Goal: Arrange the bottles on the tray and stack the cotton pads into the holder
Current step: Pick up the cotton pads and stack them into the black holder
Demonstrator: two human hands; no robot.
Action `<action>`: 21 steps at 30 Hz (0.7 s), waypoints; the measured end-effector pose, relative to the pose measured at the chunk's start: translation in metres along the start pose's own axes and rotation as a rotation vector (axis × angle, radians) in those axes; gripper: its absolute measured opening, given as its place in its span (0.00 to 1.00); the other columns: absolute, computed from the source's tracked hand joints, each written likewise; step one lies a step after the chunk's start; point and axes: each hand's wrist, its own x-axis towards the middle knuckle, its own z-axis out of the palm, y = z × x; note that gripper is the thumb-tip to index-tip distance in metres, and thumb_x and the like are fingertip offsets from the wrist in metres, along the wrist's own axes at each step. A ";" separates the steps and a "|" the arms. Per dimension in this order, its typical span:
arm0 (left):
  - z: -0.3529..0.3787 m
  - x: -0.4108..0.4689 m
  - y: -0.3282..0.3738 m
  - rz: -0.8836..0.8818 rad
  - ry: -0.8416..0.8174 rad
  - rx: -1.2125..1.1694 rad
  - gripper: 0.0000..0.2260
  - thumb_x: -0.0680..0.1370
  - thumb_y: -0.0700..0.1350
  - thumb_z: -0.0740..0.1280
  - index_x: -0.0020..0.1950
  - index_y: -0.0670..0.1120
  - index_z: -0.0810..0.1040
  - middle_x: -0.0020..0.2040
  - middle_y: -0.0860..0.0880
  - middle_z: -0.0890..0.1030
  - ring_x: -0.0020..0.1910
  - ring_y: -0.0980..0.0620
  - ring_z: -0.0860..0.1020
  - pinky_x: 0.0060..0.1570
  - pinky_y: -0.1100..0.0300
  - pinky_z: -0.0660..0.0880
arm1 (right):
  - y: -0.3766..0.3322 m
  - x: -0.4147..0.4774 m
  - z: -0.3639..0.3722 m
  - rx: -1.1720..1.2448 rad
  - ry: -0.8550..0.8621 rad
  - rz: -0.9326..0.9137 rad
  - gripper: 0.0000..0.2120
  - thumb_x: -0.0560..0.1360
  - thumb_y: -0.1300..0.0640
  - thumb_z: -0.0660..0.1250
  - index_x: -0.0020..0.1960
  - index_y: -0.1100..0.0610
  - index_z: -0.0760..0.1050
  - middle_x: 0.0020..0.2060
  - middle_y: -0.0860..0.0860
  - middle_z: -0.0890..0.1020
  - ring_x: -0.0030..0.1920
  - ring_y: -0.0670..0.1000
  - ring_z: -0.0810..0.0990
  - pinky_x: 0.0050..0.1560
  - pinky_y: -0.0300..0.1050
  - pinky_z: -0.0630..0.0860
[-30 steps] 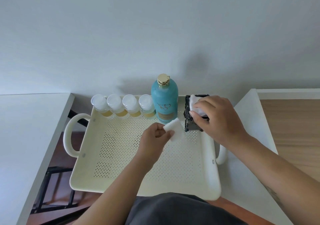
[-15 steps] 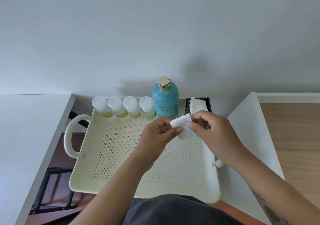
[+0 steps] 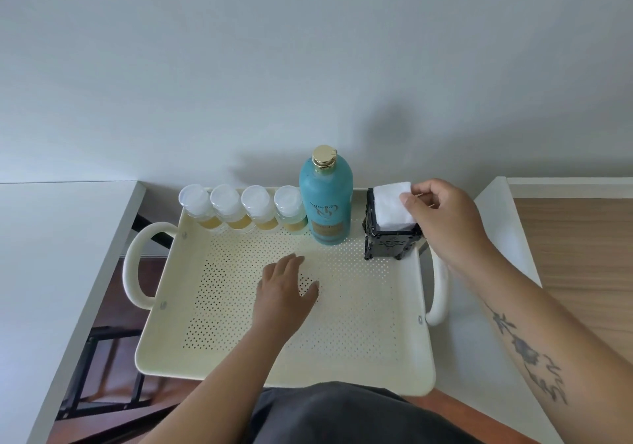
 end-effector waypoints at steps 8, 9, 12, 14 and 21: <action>0.010 0.005 -0.041 -0.102 -0.003 0.214 0.35 0.78 0.66 0.52 0.80 0.49 0.51 0.82 0.48 0.49 0.79 0.42 0.49 0.76 0.44 0.49 | 0.006 -0.012 0.009 -0.475 0.227 -0.480 0.12 0.77 0.54 0.63 0.58 0.58 0.74 0.53 0.55 0.77 0.53 0.57 0.75 0.49 0.51 0.75; 0.009 0.006 -0.046 -0.105 0.001 0.221 0.36 0.78 0.67 0.51 0.80 0.49 0.49 0.82 0.48 0.48 0.79 0.42 0.49 0.77 0.44 0.47 | 0.007 -0.014 0.010 -0.512 0.190 -0.569 0.13 0.77 0.55 0.63 0.58 0.59 0.75 0.55 0.56 0.78 0.54 0.58 0.75 0.52 0.52 0.75; 0.009 0.008 -0.059 -0.108 0.002 0.252 0.36 0.77 0.68 0.48 0.80 0.50 0.48 0.82 0.48 0.47 0.79 0.42 0.48 0.77 0.44 0.46 | 0.014 -0.021 0.016 -0.655 0.035 -0.704 0.17 0.77 0.55 0.62 0.62 0.61 0.75 0.59 0.56 0.79 0.60 0.57 0.76 0.60 0.53 0.72; 0.009 0.009 -0.065 -0.121 -0.005 0.265 0.37 0.77 0.69 0.46 0.80 0.50 0.47 0.82 0.48 0.46 0.79 0.43 0.47 0.77 0.45 0.45 | 0.018 -0.023 0.019 -0.751 -0.039 -0.695 0.19 0.77 0.52 0.61 0.64 0.62 0.73 0.60 0.56 0.78 0.61 0.57 0.76 0.64 0.52 0.69; 0.013 0.007 -0.071 -0.108 -0.003 0.281 0.37 0.77 0.70 0.41 0.80 0.51 0.44 0.82 0.49 0.44 0.80 0.43 0.45 0.76 0.46 0.41 | 0.020 -0.021 0.024 -0.896 -0.127 -0.600 0.23 0.77 0.42 0.57 0.60 0.58 0.75 0.59 0.52 0.80 0.63 0.53 0.76 0.69 0.55 0.64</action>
